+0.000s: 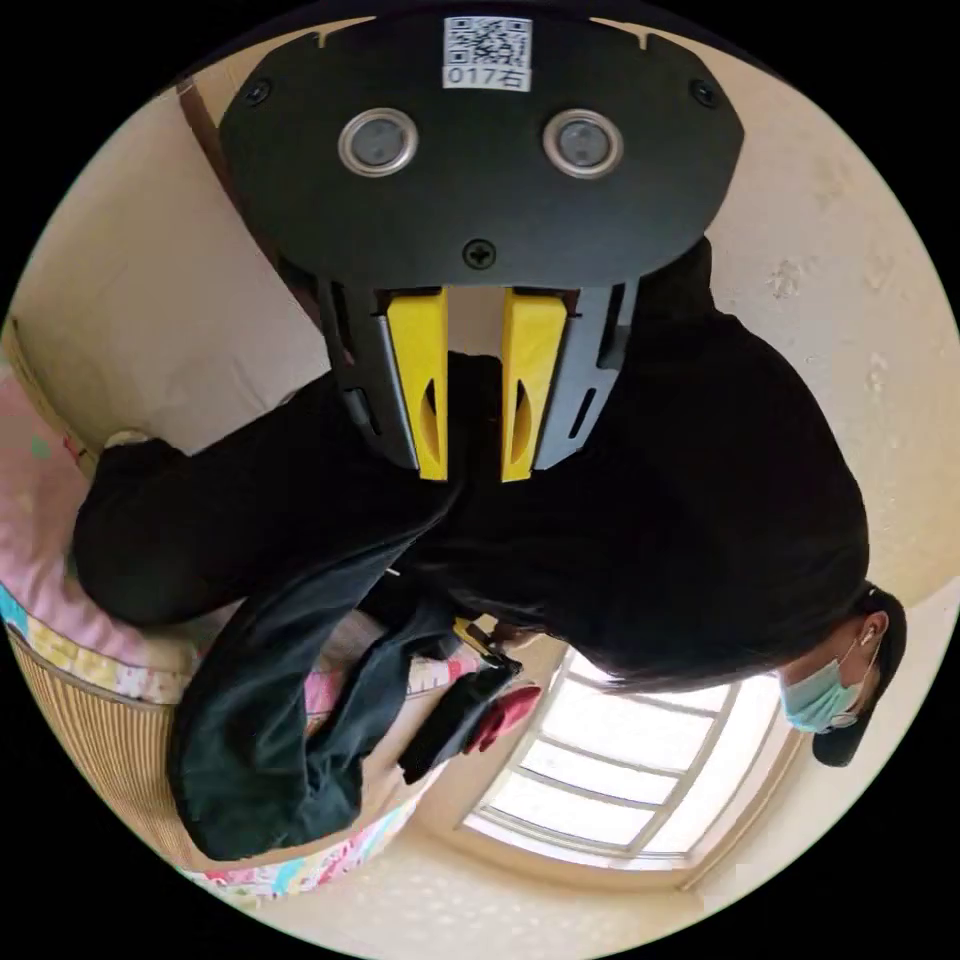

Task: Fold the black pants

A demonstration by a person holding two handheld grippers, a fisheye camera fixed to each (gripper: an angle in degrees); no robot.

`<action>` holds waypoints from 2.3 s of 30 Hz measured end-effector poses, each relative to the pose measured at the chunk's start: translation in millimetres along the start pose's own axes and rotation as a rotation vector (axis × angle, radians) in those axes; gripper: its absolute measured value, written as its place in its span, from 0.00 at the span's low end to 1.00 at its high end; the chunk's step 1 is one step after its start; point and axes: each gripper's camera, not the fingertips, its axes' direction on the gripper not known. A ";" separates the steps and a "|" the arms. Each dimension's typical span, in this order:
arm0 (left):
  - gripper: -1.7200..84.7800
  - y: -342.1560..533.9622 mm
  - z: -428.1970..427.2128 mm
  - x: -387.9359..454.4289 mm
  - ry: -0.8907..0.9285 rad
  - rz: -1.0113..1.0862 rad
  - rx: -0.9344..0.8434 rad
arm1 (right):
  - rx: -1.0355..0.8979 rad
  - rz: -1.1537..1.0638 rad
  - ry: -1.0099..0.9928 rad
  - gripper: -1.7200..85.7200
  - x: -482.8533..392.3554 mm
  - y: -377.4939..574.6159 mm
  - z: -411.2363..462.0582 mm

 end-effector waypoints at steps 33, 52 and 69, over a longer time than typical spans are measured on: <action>0.20 -95.2 -121.4 -30.5 0.431 0.102 0.566 | 0.521 0.044 -0.207 0.19 116.9 -275.1 -60.4; 0.10 -168.0 -393.5 239.5 0.085 0.409 1.200 | 1.058 -0.388 -0.061 0.07 -95.8 -566.8 -348.2; 0.15 -179.0 -142.6 -62.8 -0.186 0.081 0.589 | 0.419 0.318 0.685 0.17 215.6 -328.3 -131.8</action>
